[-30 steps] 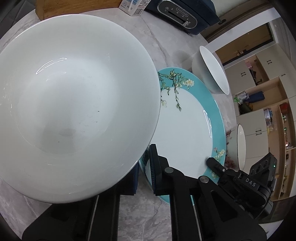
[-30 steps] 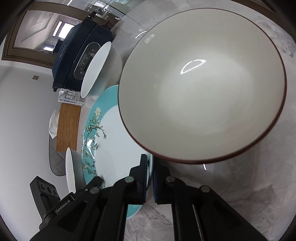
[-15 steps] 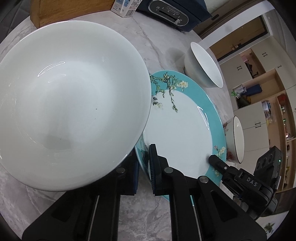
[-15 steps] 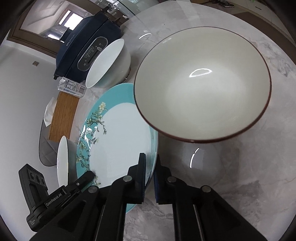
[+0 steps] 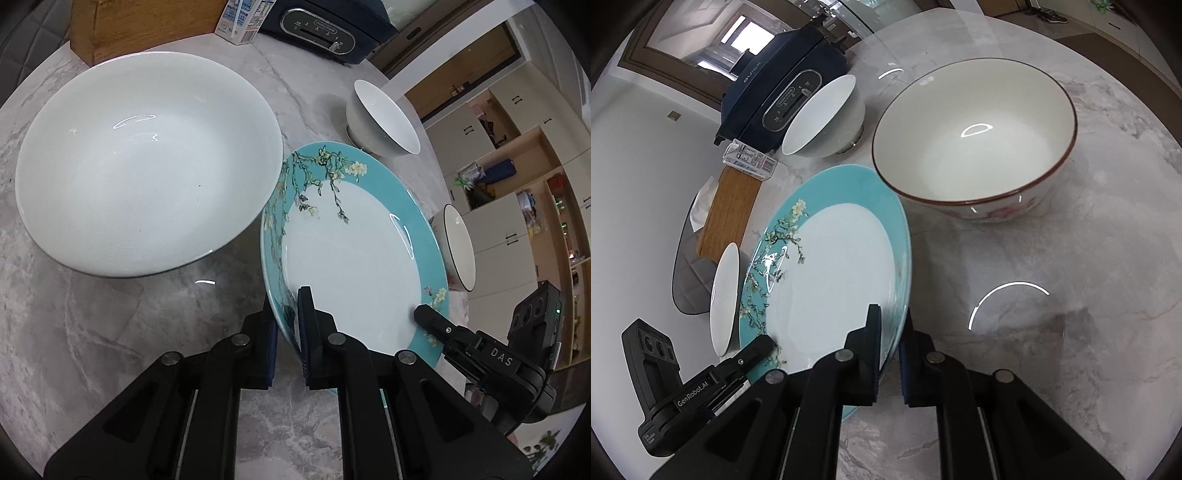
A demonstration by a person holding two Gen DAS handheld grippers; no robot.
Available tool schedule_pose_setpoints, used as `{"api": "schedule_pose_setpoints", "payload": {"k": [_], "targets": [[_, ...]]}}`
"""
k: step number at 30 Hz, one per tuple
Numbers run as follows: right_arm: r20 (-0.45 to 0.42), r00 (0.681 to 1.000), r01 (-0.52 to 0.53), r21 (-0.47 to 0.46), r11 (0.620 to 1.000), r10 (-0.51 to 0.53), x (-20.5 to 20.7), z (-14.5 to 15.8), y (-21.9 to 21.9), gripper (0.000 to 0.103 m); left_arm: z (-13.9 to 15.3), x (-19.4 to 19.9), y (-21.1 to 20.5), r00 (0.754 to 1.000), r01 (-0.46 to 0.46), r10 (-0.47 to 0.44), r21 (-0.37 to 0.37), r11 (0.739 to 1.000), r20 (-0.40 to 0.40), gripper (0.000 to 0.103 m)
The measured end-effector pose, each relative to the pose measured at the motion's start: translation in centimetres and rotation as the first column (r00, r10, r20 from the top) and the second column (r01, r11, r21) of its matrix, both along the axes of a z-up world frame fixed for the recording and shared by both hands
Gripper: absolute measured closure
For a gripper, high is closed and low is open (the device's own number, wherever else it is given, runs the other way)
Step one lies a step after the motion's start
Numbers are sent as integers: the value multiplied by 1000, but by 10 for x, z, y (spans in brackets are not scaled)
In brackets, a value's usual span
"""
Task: Organize plates and bowls
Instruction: 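Carry the deep teal plate with both grippers and lower it onto the stack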
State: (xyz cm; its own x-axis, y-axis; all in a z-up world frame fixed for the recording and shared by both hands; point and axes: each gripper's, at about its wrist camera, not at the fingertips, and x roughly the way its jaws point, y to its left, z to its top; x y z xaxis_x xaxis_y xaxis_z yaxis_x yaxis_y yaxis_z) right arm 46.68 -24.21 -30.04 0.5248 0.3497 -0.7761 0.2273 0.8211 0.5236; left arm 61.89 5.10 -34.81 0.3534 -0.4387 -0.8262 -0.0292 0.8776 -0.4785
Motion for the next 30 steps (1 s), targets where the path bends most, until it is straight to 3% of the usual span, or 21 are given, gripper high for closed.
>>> {"api": "schedule_pose_setpoints", "payload": {"k": [14, 22, 30], "targets": [[45, 997, -59, -21, 998, 60, -62, 32, 13, 90, 44, -67, 1, 998, 29, -30, 10, 1000, 59, 95], [49, 989, -138, -43, 990, 140, -111, 47, 33, 88, 57, -126, 19, 998, 21, -21, 10, 1000, 52, 95], [15, 978, -206, -42, 978, 207, -164, 41, 48, 87, 58, -198, 33, 999, 15, -15, 15, 1000, 30, 94]]}}
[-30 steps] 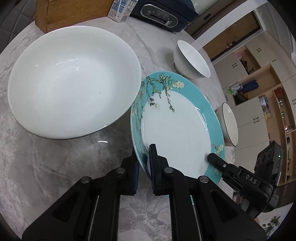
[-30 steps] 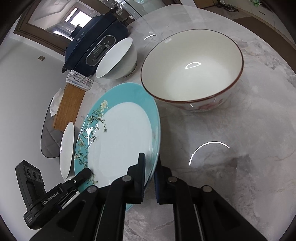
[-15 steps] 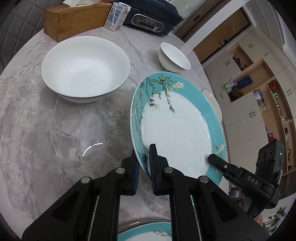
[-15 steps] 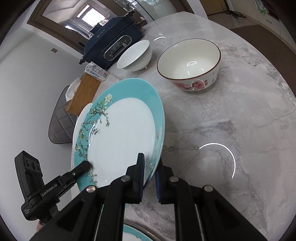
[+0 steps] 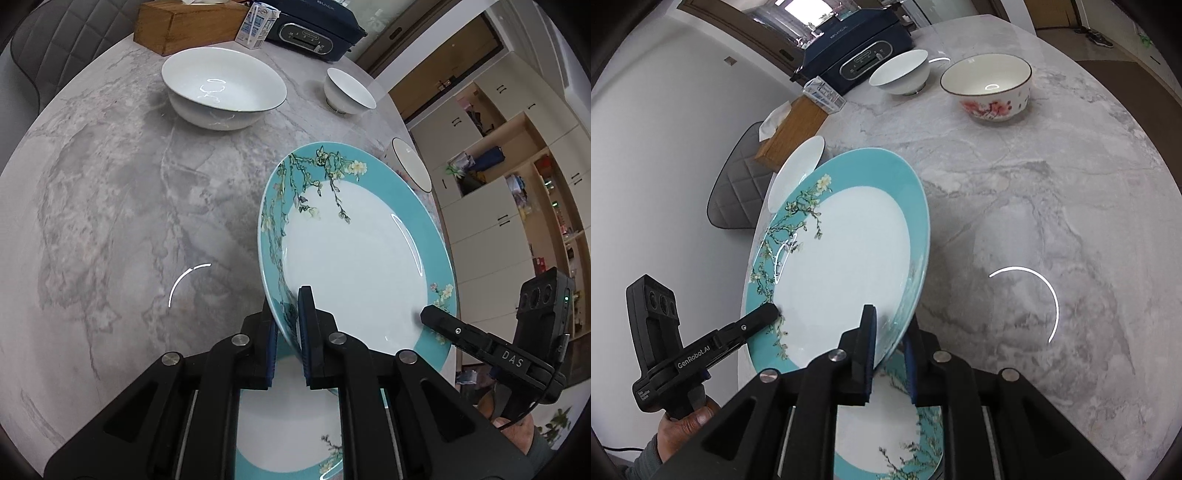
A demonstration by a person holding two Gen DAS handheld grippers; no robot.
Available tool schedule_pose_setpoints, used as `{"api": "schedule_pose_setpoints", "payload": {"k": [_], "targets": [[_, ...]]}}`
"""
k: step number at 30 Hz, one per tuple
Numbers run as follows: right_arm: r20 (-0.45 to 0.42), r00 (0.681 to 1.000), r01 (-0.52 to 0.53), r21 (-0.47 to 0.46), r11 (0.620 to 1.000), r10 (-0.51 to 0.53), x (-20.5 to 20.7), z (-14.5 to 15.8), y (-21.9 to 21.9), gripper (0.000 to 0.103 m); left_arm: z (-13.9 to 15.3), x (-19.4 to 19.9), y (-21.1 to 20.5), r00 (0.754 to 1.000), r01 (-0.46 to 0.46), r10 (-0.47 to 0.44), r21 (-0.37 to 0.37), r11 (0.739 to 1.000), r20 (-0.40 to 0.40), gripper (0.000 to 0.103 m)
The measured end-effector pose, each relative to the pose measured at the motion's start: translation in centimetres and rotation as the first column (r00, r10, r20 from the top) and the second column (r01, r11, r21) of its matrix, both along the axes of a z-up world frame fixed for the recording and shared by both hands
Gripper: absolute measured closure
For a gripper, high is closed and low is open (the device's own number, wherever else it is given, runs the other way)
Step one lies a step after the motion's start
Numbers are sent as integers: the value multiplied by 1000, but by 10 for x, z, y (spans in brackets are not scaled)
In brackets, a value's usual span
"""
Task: Organize plates and bowls
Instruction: 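Carry the deep teal plate with both grippers and lower it onto the stack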
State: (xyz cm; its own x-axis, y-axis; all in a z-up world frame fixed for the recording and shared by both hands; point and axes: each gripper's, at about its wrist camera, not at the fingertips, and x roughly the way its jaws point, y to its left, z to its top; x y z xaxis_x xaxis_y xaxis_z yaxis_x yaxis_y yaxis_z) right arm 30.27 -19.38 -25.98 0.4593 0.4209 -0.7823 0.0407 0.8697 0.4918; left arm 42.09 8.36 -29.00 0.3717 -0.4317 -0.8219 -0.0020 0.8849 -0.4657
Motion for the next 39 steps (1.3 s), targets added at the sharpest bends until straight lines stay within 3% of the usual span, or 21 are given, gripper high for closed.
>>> {"api": "schedule_pose_setpoints", "payload": {"k": [8, 21, 39], "targets": [[-49, 997, -52, -9, 999, 51, -45, -17, 9, 87, 0, -55, 4, 1000, 5, -5, 12, 1000, -18, 94], [-72, 985, -158, -44, 986, 155, -85, -28, 21, 85, -11, -97, 9, 999, 0, 1, 22, 1000, -54, 94], [-158, 957, -256, -64, 964, 244, -87, -54, 39, 85, -38, -118, 17, 990, 19, -13, 48, 999, -138, 94]]}}
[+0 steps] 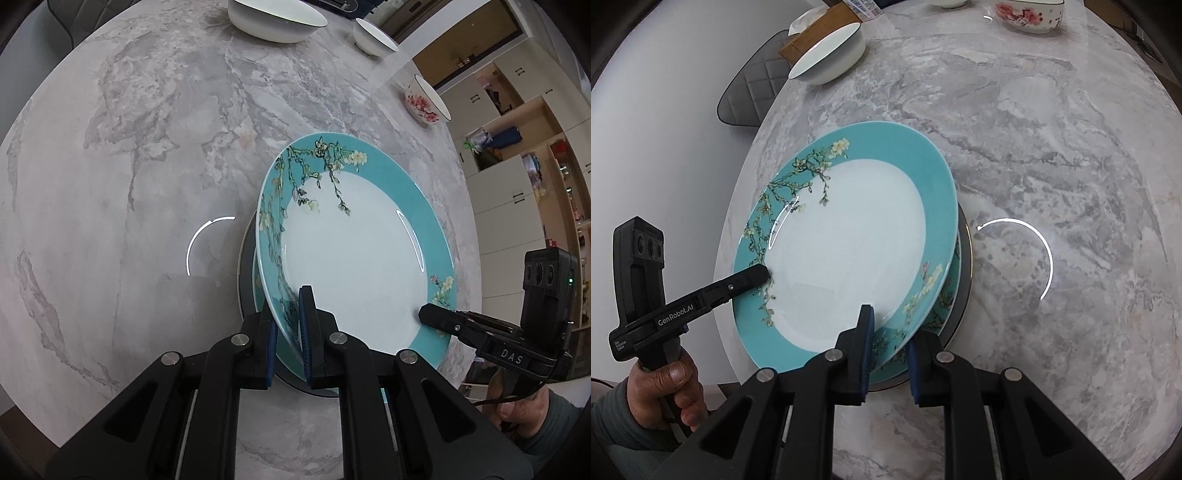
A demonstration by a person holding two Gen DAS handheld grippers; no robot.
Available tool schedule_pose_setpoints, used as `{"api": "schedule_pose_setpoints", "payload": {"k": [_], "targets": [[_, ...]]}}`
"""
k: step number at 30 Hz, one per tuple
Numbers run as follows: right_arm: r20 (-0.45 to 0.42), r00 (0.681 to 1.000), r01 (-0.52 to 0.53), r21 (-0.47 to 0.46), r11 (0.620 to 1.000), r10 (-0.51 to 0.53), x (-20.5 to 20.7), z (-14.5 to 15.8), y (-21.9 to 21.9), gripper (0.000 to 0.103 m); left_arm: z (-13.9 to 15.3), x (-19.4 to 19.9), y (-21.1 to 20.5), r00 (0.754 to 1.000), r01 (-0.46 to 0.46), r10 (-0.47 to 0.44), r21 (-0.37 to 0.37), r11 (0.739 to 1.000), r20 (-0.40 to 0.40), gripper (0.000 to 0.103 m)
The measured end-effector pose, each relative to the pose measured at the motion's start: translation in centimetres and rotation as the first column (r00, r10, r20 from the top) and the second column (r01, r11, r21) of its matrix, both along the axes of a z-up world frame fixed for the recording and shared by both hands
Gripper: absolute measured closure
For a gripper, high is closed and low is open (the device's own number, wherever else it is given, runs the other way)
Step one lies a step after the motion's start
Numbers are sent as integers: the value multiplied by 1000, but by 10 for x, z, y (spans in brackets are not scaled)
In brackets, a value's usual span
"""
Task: Organize plates and bowls
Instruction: 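Carry the deep teal plate with both grippers and lower it onto the stack, then open both grippers to release the deep teal plate on the stack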
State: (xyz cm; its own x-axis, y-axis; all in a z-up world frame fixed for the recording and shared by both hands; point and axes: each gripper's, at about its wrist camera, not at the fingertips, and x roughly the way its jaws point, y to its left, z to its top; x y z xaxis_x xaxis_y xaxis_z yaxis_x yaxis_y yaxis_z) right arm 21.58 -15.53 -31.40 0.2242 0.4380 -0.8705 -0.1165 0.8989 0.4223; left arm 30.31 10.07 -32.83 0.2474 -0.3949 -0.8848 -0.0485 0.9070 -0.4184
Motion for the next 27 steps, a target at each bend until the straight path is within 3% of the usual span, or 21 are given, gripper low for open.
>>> {"api": "schedule_pose_setpoints", "payload": {"k": [12, 19, 21, 27], "targets": [[-32, 999, -1, -11, 1000, 1, 1, -9, 3, 85, -15, 9, 0, 998, 22, -23, -32, 999, -54, 94], [-32, 999, -24, -31, 999, 23, 5, -7, 6, 78, -18, 16, -1, 996, 31, -34, -42, 999, -86, 91], [-34, 999, -27, -28, 999, 26, 6, -7, 7, 74, -19, 16, -1, 996, 28, -32, -48, 998, -86, 91], [-54, 997, -56, -13, 998, 55, 8, -3, 16, 45, -22, 18, 2, 993, 41, -50, -81, 996, -111, 90]]}}
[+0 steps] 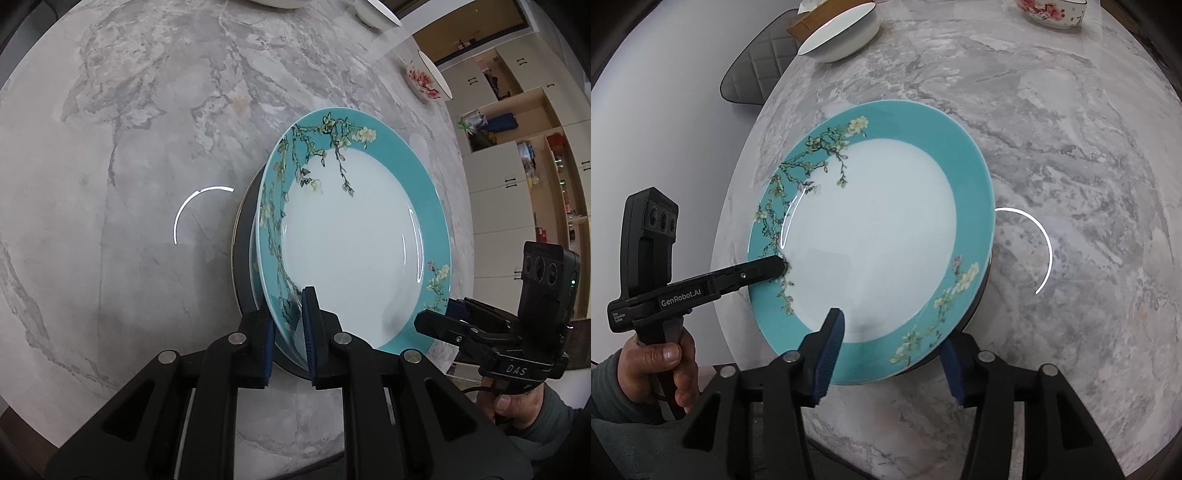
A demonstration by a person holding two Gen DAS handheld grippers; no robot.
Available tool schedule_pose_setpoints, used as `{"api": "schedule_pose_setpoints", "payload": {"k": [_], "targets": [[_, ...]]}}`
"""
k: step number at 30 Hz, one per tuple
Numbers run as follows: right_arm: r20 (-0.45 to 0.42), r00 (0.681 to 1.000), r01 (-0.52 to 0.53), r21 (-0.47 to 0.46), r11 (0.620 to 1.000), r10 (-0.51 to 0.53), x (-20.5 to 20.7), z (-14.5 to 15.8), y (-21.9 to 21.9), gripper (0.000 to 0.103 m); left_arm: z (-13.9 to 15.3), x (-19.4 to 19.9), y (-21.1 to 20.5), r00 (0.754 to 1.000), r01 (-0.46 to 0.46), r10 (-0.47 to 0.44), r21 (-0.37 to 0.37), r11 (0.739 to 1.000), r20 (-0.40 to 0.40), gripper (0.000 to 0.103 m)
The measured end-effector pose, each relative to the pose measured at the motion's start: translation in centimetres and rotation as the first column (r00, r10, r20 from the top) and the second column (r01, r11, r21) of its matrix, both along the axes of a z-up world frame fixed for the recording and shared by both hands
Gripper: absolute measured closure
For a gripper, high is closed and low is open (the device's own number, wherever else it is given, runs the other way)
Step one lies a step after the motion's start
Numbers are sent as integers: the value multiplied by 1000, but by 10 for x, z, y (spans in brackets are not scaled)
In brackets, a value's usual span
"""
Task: Organize plates and bowls
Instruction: 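Open both grippers to release the deep teal plate on the stack, then reach both grippers to the large white bowl and close on its rim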
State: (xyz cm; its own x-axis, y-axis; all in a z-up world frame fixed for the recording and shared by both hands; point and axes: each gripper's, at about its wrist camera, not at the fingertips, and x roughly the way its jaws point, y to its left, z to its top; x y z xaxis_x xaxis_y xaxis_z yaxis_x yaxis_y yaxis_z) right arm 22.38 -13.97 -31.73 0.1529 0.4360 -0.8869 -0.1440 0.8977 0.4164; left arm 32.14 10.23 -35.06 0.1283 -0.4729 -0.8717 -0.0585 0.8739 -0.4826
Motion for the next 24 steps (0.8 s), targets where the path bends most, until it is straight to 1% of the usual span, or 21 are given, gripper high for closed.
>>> {"api": "schedule_pose_setpoints", "payload": {"k": [1, 3, 4, 5, 6, 8, 11, 12, 13, 14, 15, 16, 17, 19, 22, 24], "targets": [[-12, 1000, 8, 6, 1000, -8, 1, 0, 0, 43, -2, 1, 3, 1000, -11, 11, -22, 1000, -12, 90], [-53, 998, 26, 17, 1000, -25, 4, -1, -2, 41, -9, 3, 12, 996, -66, 60, -93, 993, -63, 90], [-74, 997, 30, 11, 999, -29, 6, 0, -2, 41, -12, 4, 15, 993, -87, 77, -117, 989, -84, 90], [-93, 995, 35, -2, 999, -35, 8, 0, -1, 38, -13, 5, 17, 991, -101, 88, -131, 986, -101, 90], [-121, 992, 38, -13, 999, -40, 9, 0, 0, 38, -13, 5, 18, 990, -102, 88, -128, 987, -108, 90], [-145, 988, 39, -30, 999, -43, 10, 2, 2, 37, -11, 6, 15, 992, -80, 69, -107, 991, -109, 90], [-178, 983, 38, -67, 997, -50, 15, 4, 8, 36, -10, 7, 12, 991, -64, 52, -95, 993, -123, 86], [-185, 981, 42, -77, 996, -55, 16, 5, 8, 36, -10, 7, 10, 990, -61, 48, -96, 994, -133, 82], [-190, 980, 42, -84, 996, -58, 19, 6, 12, 36, -8, 8, 9, 990, -59, 45, -98, 993, -136, 76], [-190, 980, 48, -90, 995, -64, 20, 8, 12, 35, -6, 8, 7, 990, -52, 38, -104, 993, -135, 71], [-191, 979, 51, -90, 995, -67, 19, 10, 12, 33, -4, 8, 5, 991, -43, 29, -103, 994, -131, 55], [-194, 978, 54, -101, 993, -73, 19, 11, 11, 31, -2, 9, 3, 991, -32, 23, -71, 997, -133, 31], [-201, 976, 62, -105, 992, -83, 20, 12, 9, 29, -1, 10, 0, 991, -27, 21, -43, 999, -132, 26], [-207, 974, 77, -94, 993, -95, 19, 12, 3, 27, -4, 10, 2, 989, -30, 22, -52, 998, -143, 26], [-216, 970, 90, -96, 991, -109, 16, 12, -2, 27, -10, 5, 11, 982, -60, 50, -45, 997, -184, 26], [-215, 968, 111, -82, 990, -126, 18, 17, -10, 27, -6, 3, 19, 981, -76, 65, -52, 996, -183, 26]]}}
